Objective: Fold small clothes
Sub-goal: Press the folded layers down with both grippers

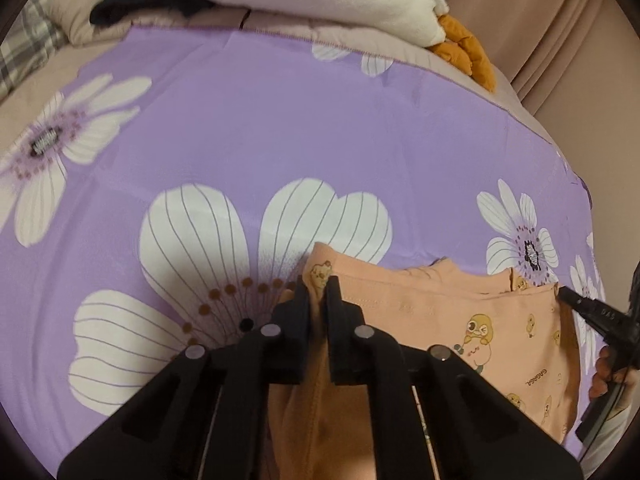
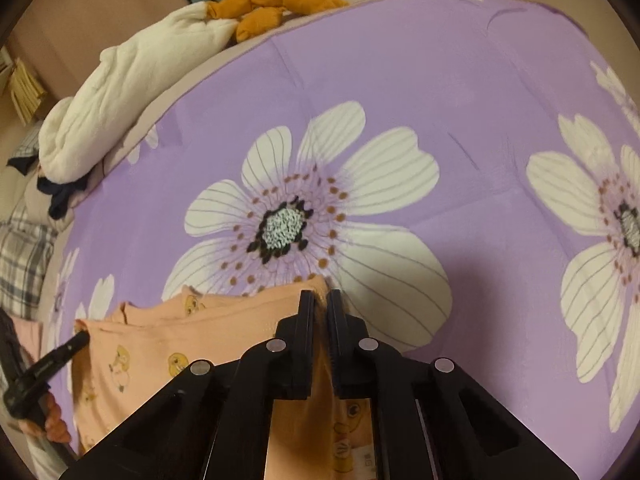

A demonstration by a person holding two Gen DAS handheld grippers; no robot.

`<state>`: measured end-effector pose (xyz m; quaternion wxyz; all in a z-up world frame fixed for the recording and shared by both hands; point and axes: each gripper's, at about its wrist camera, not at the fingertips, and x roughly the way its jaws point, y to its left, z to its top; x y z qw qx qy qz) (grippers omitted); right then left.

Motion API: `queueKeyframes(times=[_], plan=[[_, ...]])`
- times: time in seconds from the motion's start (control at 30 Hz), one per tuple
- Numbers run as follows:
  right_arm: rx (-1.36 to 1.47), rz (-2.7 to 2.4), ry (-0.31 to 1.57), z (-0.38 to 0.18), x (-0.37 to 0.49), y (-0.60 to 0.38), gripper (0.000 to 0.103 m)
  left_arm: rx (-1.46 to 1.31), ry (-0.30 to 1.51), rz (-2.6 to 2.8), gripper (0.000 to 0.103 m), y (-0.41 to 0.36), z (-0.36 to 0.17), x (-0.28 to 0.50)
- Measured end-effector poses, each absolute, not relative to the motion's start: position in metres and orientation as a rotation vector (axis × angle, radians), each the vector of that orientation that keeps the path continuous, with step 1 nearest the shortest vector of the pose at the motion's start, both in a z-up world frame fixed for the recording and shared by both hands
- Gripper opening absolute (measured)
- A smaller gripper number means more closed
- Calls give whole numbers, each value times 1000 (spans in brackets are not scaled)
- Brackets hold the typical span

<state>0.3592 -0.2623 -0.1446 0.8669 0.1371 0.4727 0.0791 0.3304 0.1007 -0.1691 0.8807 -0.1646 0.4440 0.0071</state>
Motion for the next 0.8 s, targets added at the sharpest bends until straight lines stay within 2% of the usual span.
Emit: queueKeyframes(times=[0.33, 0.67, 0.8], plan=[[362, 203, 886, -118, 359, -271, 6, -332, 838, 31, 5, 108, -141, 320], [291, 126, 1009, -170, 388, -260, 6, -417, 967, 76, 7, 119, -183, 343], [301, 135, 1005, -171, 388, -261, 6, -391, 970, 75, 9, 116, -186, 343]])
